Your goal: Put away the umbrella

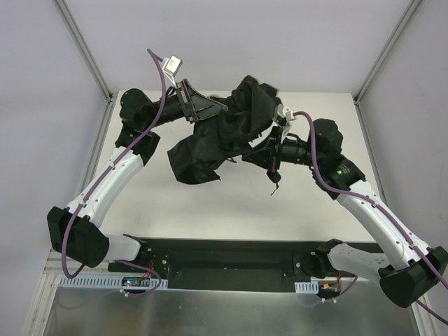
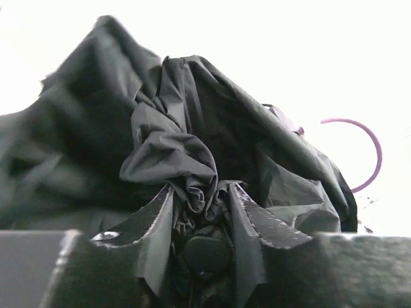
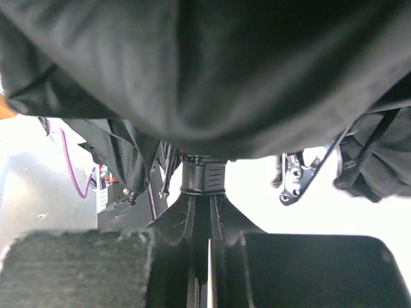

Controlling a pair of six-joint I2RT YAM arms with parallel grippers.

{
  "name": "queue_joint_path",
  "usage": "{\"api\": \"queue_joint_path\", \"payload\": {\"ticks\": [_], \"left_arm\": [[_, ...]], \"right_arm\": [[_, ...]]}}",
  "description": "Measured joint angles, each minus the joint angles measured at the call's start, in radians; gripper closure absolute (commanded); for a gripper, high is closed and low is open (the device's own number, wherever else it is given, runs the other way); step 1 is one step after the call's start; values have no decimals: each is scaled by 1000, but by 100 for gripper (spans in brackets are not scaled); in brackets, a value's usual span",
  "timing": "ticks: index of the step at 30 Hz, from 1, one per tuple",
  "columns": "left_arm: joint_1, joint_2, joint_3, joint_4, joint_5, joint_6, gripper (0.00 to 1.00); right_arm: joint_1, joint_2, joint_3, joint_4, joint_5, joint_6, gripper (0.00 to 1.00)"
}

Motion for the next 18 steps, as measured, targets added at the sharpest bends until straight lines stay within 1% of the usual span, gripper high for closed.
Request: {"api": "queue_joint_path", "payload": {"ticks": [2, 3, 4, 5, 6, 8, 9, 10, 11, 15, 18], "left_arm": [[0, 0, 0, 27, 12, 8, 92], [0, 0, 0, 40, 12, 13, 99], [0, 0, -2, 51, 13, 22, 100], [0, 0, -2, 57, 14, 27, 100], [0, 0, -3, 65, 14, 38, 100], [0, -4, -12, 71, 9, 60, 100], [0, -8, -20, 69, 4, 73, 100], [0, -14, -27, 61, 0, 98, 100], [0, -19, -31, 45, -7, 126, 100], [1, -35, -27, -20, -50, 249, 100], [2, -36, 12, -104, -106, 367, 100]], "right_arm": [[2, 0, 0, -3, 6, 0, 100], [4, -1, 0, -4, 13, 1, 97], [6, -2, 0, -5, 21, 2, 86], [6, -3, 0, -4, 29, 3, 69], [9, -5, 0, -4, 40, 4, 59], [12, -13, 0, -8, 74, 5, 44], [12, -20, 0, -18, 96, 9, 38], [12, -31, 0, -30, 124, 13, 29], [11, -47, 0, -44, 155, 18, 24], [10, -132, -2, -136, 269, 65, 20], [10, -194, 1, -201, 321, 154, 17]]}}
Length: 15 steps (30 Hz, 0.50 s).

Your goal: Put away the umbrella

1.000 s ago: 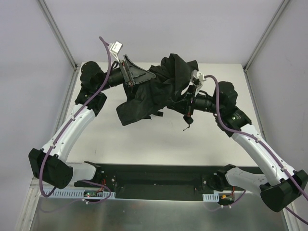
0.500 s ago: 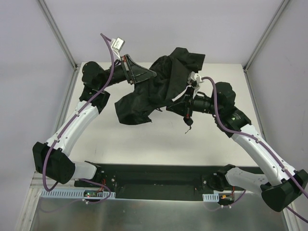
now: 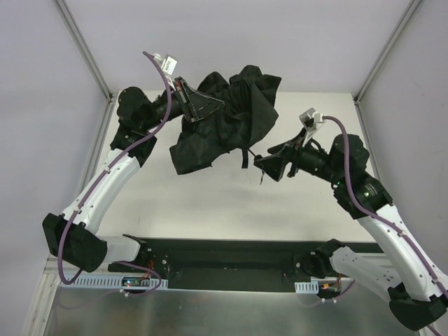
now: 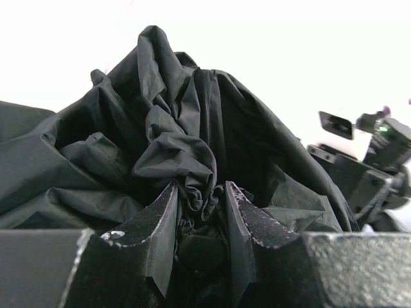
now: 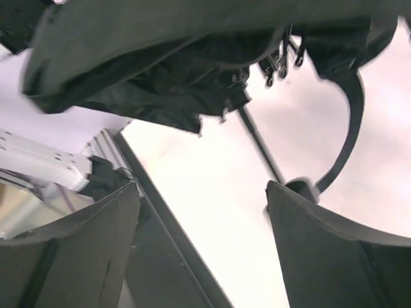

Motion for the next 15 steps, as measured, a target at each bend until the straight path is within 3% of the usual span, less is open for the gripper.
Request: {"api": "queue_joint_path", "payload": {"ticks": [2, 9, 12, 15], "left_arm": [[0, -3, 19, -36, -46, 66, 100], [0, -6, 37, -85, -174, 197, 100], [0, -6, 37, -92, -206, 227, 100], [0, -7, 37, -99, -232, 246, 100]], "right_arm": [[0, -13, 12, -21, 10, 69, 9], [6, 53, 114, 0, 52, 380, 8], [13, 112, 182, 58, 65, 515, 12], [27, 166, 225, 92, 76, 601, 27]]}}
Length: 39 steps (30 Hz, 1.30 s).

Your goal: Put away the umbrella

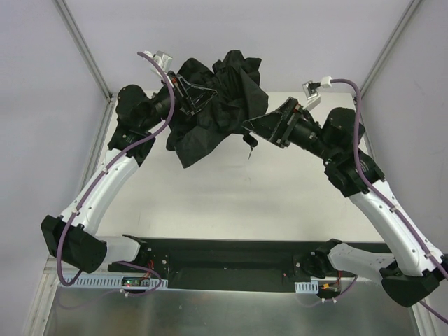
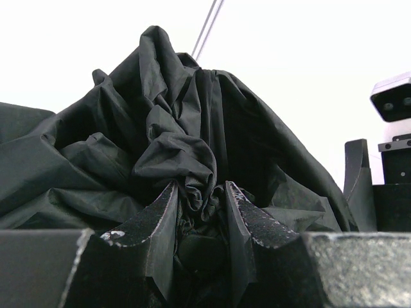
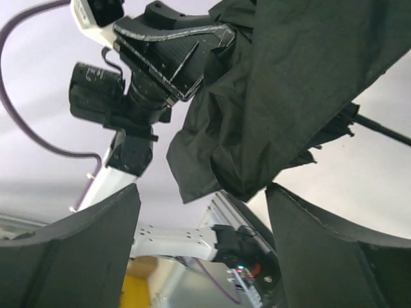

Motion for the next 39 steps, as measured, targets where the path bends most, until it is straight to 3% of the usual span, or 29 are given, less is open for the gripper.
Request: {"api": "queue_joint_path", "payload": {"ticks": [5, 9, 11, 12, 18, 24, 31, 39], "left_arm": [[-1, -11, 0, -4, -36, 9, 100], [-1, -29, 0, -3, -52, 10, 100], [-1, -36, 0, 0, -54, 8, 100], [-2, -39, 0, 3, -54, 5, 100], [-2, -51, -14, 27, -100, -27, 100], [-4, -53, -25, 48, -179, -108, 100], [-13, -2, -5, 167, -174, -246, 100], [20, -11, -61, 243, -52, -273, 100]], "right_arm": [[13, 74, 31, -3, 24, 72, 43], [26, 93, 31, -17, 51, 77, 72], [29, 94, 32, -18, 61, 66, 100], [30, 96, 34, -17, 62, 53, 100], [52, 123, 50, 84, -21, -30, 100], [213, 153, 51, 311, -138, -77, 100], [276, 266, 57, 326, -117, -159, 99], [297, 189, 50, 63, -84, -367, 29]]}}
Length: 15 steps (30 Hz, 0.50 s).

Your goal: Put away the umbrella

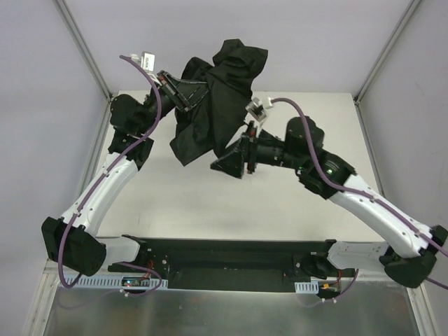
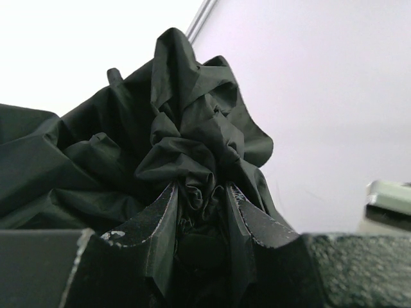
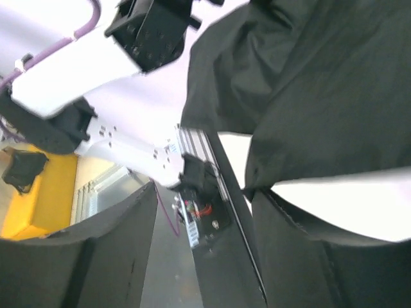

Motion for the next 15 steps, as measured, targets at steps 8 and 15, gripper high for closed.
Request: {"api": "queue_joint_path", "payload": {"ticks": [8, 15], "left_arm": [[33, -89, -94, 18, 183, 85, 100], [33, -187, -142, 12, 253, 177, 100]], "right_arm": [[-220, -326, -40, -276, 1, -74, 10], [-396, -210, 134, -294, -61, 98, 13]]}}
